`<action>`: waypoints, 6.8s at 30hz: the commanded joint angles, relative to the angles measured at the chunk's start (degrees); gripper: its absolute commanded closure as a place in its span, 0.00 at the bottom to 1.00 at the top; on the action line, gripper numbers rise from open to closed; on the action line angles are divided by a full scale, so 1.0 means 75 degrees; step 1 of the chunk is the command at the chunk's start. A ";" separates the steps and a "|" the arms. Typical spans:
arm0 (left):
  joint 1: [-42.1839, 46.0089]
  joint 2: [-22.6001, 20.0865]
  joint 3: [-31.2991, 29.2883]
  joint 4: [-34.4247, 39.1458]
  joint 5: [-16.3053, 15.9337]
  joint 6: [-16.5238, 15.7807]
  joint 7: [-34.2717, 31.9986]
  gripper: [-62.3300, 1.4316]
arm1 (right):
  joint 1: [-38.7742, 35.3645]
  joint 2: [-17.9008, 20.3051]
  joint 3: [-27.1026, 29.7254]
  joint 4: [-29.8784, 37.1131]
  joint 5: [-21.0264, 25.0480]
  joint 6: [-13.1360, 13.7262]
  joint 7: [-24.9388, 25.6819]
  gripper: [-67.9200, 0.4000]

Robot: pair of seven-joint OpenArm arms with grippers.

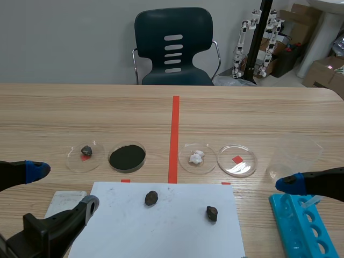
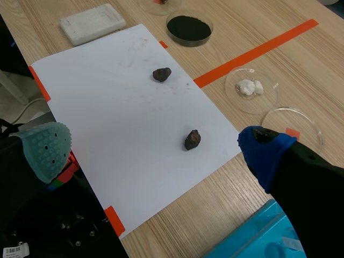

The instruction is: Pick up the middle mineral with the left hand

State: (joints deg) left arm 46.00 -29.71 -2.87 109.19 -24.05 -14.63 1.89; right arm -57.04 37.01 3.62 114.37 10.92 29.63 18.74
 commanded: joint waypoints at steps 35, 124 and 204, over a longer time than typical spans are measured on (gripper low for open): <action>-0.1096 0.0321 0.0688 0.0149 0.0035 0.0154 0.1985 0.00 | 0.0009 0.0099 0.0009 0.0023 0.0082 0.0000 0.0087 0.00; -0.8186 0.4127 0.4945 -0.6225 0.1151 0.6843 0.8122 0.12 | 0.0009 0.0099 0.0009 0.0023 0.0085 0.0000 0.0087 0.00; -0.2696 -0.0323 0.1926 -0.0723 0.0064 0.2702 0.1212 0.76 | 0.0009 0.0099 0.0009 0.0023 0.0082 0.0000 0.0087 0.00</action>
State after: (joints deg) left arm 25.17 -32.12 11.49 102.63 -23.64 6.07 12.43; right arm -57.04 37.01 3.62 114.37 10.90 29.63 18.74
